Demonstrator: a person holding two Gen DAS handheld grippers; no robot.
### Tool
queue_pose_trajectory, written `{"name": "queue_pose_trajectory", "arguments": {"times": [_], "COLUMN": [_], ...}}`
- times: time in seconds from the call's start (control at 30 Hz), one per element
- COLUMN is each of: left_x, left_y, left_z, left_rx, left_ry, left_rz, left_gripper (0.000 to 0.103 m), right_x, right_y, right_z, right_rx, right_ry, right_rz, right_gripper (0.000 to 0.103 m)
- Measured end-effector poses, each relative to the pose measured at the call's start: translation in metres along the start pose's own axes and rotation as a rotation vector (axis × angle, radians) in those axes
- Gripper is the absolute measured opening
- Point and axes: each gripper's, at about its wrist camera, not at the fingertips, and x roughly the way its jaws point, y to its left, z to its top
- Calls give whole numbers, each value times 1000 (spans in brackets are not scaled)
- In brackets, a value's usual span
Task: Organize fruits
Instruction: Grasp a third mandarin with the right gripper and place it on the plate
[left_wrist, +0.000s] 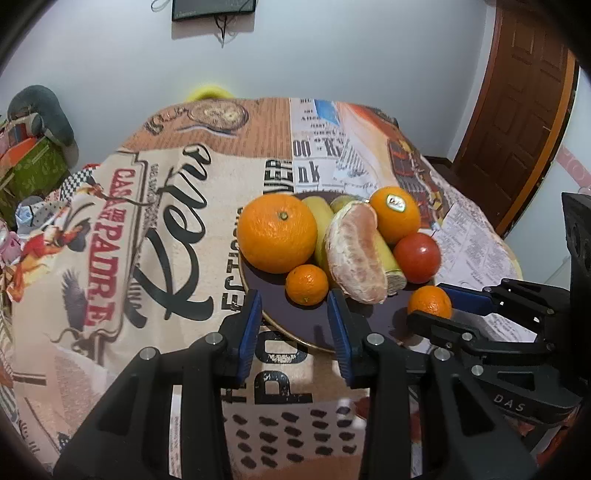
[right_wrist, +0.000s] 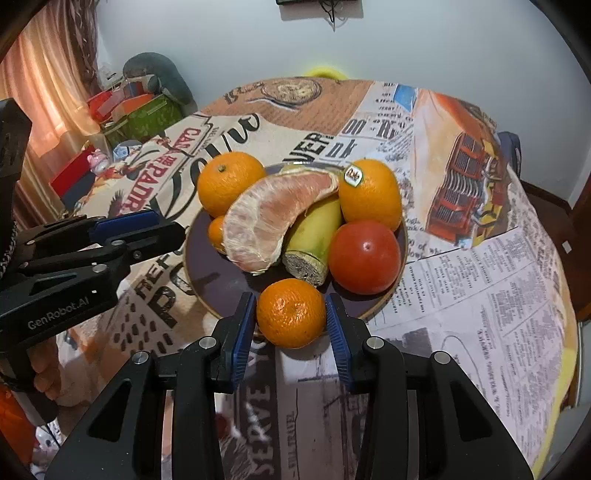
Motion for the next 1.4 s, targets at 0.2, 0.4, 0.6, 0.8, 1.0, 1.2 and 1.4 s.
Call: {"name": "queue_pose_trajectory", "arguments": {"times": [0.2,0.4,0.6,0.8,1.0,1.2,1.4], "left_x": [-30,-57,-76,-83,-77,-67,-59], "left_y": [-4,-7,-10,-13,-11,-13,-9], "left_z": [-1,-8,-24,-43,-52,-60,-64], "left_rx": [14,23,26,43,28,23,16], "left_ry": [-42,-71,-71,-53,-23,6,26], "left_rz": [6,11,5,5,-5,-11,-5], "left_gripper": [36,37,37,37,37,37,37], "right_x": [-23,-50,-64,-66,-69,-59,-43], "right_y": [7,14,24,-2,-29,-42,-49], "right_z": [2,1,-15,-45,-73,-82,-78], "right_rx": [-12,-27,-64,-22,47,92,98], "right_ry": [-40,-94,-78,-11,62,78,82], "right_rz": [-18,-34,-54,-104,-130,-149,-213], "right_gripper": [43,52,52,52,52,52,37]}}
